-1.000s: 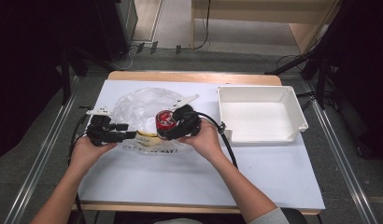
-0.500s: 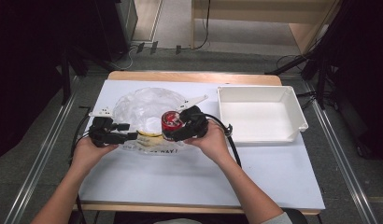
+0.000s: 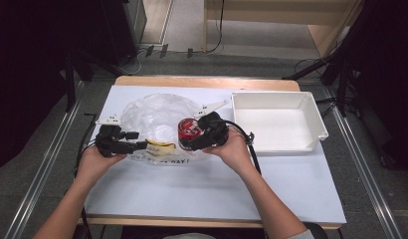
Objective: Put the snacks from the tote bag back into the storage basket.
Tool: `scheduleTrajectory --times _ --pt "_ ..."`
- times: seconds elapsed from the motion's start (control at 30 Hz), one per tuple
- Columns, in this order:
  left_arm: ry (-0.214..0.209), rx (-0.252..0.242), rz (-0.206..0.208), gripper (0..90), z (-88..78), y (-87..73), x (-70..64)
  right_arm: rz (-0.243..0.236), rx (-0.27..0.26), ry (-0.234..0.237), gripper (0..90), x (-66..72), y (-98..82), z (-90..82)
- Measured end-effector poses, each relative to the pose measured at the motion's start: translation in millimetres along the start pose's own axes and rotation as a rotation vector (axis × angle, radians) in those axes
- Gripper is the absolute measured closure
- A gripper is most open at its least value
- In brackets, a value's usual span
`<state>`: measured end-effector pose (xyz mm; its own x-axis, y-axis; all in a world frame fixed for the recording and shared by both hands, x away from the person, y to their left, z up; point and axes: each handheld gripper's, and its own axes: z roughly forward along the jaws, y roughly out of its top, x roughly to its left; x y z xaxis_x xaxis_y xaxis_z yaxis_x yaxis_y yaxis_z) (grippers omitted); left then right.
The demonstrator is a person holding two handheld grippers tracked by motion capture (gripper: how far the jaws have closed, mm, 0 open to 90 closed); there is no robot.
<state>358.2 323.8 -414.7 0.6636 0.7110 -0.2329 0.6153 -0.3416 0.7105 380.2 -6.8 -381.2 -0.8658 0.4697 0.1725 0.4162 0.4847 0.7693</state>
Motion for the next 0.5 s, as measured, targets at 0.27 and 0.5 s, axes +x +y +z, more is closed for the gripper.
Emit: scheduleTrajectory --times 0.27,0.5 --pt "-0.009 0.006 0.007 36.5 0.8 0.5 -1.2 0.006 -0.008 -0.009 26.4 -5.3 -1.9 -13.3" --pt "-0.005 0.011 0.013 36.8 0.9 0.6 -2.4 0.007 -0.010 -0.020 26.4 -9.8 -5.3 -19.6"
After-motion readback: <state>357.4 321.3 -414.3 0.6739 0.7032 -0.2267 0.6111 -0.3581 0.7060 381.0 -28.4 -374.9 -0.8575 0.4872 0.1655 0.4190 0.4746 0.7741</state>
